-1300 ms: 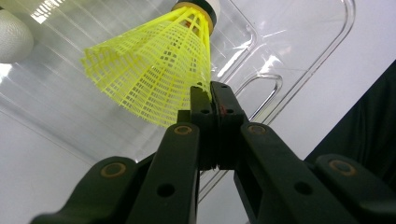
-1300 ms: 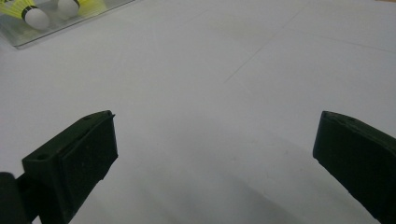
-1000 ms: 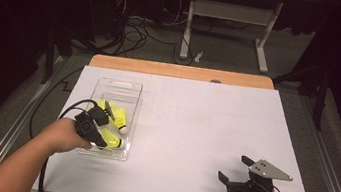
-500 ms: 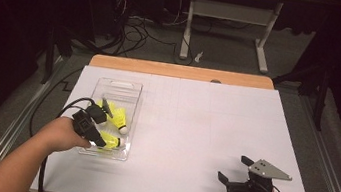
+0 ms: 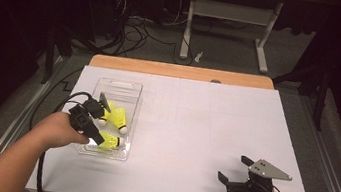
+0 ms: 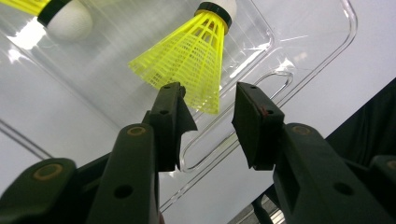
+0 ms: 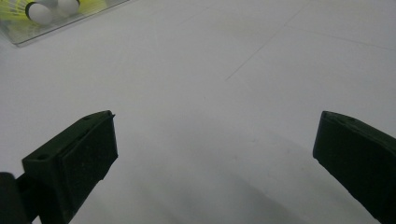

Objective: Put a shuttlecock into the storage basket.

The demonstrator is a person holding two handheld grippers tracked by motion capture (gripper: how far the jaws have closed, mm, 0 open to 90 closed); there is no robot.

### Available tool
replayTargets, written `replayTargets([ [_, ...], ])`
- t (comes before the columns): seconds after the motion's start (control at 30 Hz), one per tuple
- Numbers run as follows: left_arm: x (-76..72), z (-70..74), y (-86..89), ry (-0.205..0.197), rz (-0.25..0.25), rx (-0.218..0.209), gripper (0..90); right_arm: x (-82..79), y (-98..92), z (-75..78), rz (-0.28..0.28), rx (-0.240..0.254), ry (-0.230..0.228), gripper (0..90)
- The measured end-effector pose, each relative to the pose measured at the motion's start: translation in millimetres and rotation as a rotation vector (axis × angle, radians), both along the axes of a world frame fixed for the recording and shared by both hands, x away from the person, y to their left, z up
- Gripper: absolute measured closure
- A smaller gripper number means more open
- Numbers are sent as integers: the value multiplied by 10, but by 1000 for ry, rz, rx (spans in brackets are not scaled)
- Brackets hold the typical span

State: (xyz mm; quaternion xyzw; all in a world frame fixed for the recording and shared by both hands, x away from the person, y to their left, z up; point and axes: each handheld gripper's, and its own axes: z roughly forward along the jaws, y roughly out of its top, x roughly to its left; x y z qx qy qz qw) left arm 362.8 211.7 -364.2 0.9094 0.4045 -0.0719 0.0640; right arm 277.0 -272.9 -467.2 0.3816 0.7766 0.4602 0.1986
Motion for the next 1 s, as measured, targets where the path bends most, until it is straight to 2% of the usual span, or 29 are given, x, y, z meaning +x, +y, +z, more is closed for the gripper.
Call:
replayTargets([
  [0.2, -7, 85, 12, -5, 10, 14, 611, -3, -3, 2, 0, 2, 0, 4],
  [0.4, -15, 158, 32, -21, 26, 20, 559, -4, -6, 5, 0, 4, -3, 4],
  [0.5, -24, 167, 27, -27, 30, 37, 500, -4, -6, 6, 0, 4, -3, 4],
  [0.6, -19, 162, 29, -38, 35, 37, 424, -5, -8, 9, 1, 6, -4, 4],
  [0.7, -18, 169, 27, -33, 42, 30, 385, -6, -9, 10, 0, 7, -6, 4],
  [0.93, -21, 169, 17, -30, 54, 26, 234, -6, -9, 12, 1, 6, -7, 3],
  [1.0, -18, 159, 5, -27, 53, 36, 207, -7, -9, 13, 2, 6, -8, 3],
])
